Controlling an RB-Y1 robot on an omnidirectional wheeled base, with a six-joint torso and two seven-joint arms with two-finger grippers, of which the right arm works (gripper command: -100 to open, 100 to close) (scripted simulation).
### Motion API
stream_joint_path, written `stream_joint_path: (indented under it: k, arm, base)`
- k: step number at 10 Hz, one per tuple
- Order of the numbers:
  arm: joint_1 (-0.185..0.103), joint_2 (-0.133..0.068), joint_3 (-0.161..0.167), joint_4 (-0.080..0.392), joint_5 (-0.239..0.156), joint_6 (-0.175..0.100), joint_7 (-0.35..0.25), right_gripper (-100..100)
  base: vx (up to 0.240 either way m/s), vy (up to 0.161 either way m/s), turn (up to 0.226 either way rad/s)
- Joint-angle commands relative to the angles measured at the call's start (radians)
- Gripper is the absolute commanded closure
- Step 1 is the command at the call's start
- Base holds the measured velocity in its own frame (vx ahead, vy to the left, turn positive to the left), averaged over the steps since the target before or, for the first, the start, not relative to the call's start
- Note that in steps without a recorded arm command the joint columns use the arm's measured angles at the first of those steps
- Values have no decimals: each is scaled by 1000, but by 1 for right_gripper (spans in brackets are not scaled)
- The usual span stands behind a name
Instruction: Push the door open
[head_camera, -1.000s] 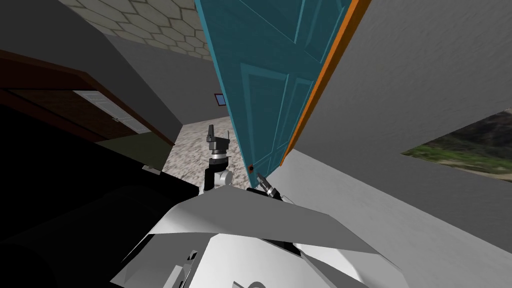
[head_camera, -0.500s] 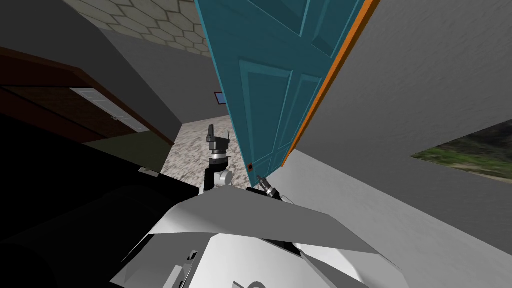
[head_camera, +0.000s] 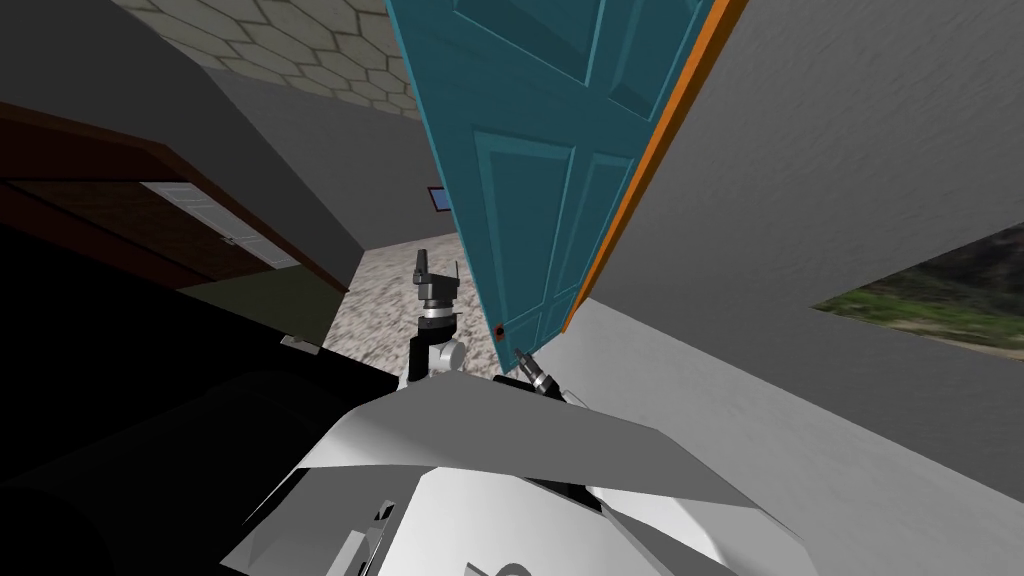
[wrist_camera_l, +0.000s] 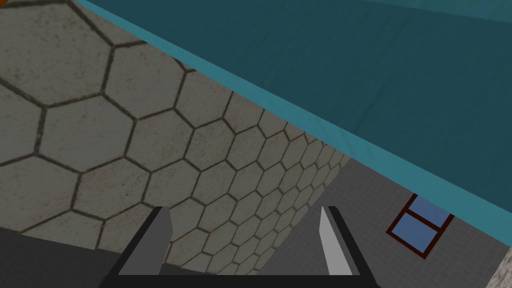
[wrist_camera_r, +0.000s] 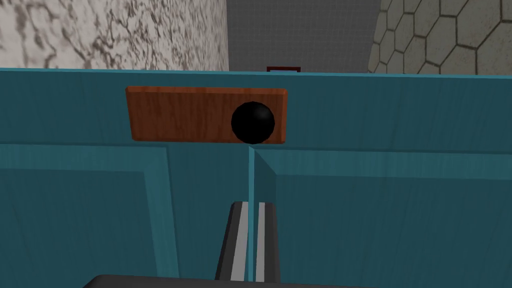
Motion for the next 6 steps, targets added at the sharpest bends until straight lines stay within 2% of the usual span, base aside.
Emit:
stream_joint_path:
  k: [1, 3, 4, 6]
  arm:
    - [0, 11, -32, 7, -4, 13, 9, -100]
    - [-1, 26, -72, 17, -8, 28, 20, -100]
    - [-3, 26, -58, 20, -7, 21, 17, -100]
    - [-5, 38, -69, 31, -5, 22, 23, -100]
  base:
    - [-138, 51, -114]
    - [-144, 57, -100]
    - [-62, 31, -23]
    - [88, 129, 41]
